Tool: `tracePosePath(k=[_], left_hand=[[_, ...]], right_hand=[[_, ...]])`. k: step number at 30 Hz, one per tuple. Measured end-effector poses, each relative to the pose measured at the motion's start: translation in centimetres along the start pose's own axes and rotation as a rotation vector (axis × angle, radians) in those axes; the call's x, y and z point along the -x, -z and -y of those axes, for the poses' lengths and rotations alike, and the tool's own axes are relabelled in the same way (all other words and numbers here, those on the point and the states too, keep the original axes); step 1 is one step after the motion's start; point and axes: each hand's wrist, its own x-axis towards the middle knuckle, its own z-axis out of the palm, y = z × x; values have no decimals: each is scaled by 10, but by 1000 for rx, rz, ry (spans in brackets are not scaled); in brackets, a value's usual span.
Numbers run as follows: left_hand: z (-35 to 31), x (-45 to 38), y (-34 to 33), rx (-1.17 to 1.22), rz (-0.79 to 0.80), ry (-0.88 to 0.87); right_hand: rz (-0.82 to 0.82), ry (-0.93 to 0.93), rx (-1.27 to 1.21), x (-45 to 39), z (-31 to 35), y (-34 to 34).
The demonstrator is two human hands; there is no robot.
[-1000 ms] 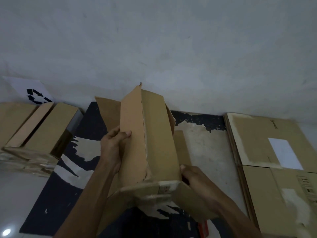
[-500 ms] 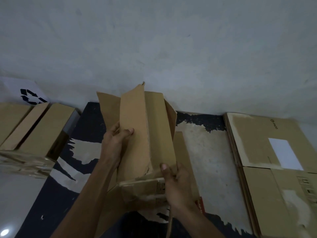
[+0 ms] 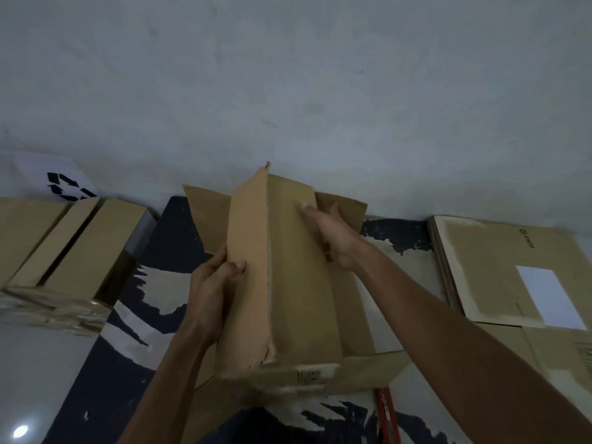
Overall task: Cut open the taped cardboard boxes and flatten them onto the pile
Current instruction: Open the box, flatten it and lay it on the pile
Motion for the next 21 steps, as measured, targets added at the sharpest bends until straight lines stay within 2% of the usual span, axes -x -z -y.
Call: tracePosePath(k=[8,11,14,18,20,21], left_hand=[[2,5,0,-14,-53,18],[-5,3,0,-49,-27,27],[-14,6,-1,-58,-4,31],[-34,11,9,-25,145,55],[-45,10,18,-67,137,113],[-48,9,25,-113,71,118]], right_hand=[[44,-33,-111,-44,21,-6],[46,49,-68,-17,30,-16],[-11,172,88,28,20,-17],[80,286,210,95,2,-4],[-6,305,258,113,-6,12],[-86,313,244,116,-11,21]])
